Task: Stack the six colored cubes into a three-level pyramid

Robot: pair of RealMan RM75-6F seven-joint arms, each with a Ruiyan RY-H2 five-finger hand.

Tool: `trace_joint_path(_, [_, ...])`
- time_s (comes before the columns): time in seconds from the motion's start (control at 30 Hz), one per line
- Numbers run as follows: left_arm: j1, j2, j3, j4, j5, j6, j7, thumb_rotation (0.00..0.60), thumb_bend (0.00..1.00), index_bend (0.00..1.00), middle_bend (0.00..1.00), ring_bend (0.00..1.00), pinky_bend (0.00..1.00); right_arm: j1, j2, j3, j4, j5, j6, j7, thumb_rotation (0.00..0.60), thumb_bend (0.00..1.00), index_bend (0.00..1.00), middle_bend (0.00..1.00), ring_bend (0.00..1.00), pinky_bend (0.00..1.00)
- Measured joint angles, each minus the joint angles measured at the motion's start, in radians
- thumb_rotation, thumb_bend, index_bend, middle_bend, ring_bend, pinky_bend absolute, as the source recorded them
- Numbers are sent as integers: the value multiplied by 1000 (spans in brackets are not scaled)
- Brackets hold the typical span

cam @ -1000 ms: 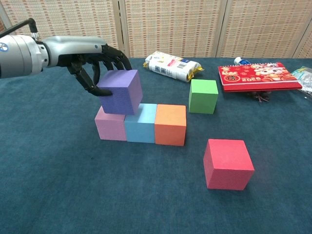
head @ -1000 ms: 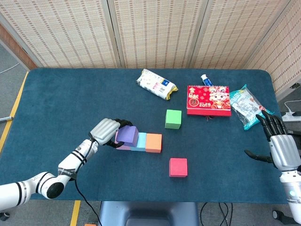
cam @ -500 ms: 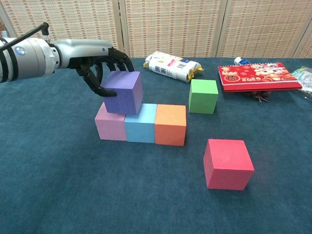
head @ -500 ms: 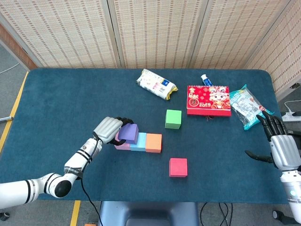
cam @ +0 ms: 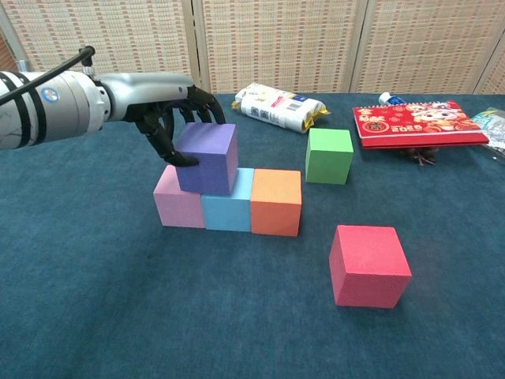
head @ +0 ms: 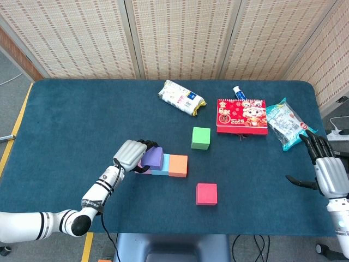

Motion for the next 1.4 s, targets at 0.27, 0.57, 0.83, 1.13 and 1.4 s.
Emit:
trace_joint_path(0.27, [-12,-3,4,-7,-26,16,21,600,345,427,487,416,447,-4,0,1,9,-2,-6,13,600,177,0,0,0,0])
trace_joint_path(0.57, [-15,-6,11,-1,-40,29,25,600,345,426,486,413,439,-8,2,2,14,-1,-10,19,600,178,0,0,0,0])
trace_joint_path(0.83, [-13,-4,18,5,-42,35,26,600,345,426,486,413,434,-8,5,5,10,0,-16,18,600,177,0,0,0,0])
trace_joint_path(1.13, [-8,9,17,-7,-40,37,15,600,345,424,486,413,437,-7,5,8,4,1,-21,13,600,177,0,0,0,0])
trace_joint_path(1.4, [-8,6,24,-15,-39,39,19,600,345,422,486,413,441,-7,4,9,7,1,-24,15,600,178,0,0,0,0])
